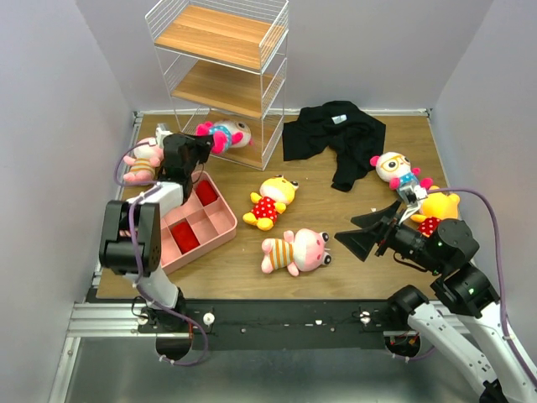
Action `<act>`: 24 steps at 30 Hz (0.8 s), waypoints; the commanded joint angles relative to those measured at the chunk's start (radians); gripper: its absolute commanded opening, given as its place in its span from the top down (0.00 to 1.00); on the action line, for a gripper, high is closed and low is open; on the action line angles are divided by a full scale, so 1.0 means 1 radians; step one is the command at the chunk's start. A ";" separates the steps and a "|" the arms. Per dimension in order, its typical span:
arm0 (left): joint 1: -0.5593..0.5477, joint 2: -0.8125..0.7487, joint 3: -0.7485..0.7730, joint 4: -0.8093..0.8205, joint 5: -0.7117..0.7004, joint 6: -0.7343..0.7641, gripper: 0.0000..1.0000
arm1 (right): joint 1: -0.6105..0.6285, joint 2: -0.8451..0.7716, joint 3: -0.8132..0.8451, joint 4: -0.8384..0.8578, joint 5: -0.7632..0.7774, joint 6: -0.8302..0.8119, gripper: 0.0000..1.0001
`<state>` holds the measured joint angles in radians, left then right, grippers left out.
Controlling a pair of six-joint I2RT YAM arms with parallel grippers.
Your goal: Place and organize the stuffed toys onto the shelf
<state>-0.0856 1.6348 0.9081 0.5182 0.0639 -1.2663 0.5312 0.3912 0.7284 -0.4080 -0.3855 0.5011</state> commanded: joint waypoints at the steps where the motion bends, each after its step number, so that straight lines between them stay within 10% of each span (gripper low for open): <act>1: 0.064 0.141 0.087 0.230 0.059 -0.045 1.00 | 0.007 -0.018 0.008 -0.051 0.051 -0.042 0.00; 24: 0.122 0.445 0.393 0.066 0.106 0.002 0.97 | 0.006 -0.022 0.003 -0.054 0.109 -0.042 0.00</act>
<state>0.0319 2.0140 1.2427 0.6308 0.1406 -1.2793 0.5312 0.3763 0.7284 -0.4644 -0.2955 0.4519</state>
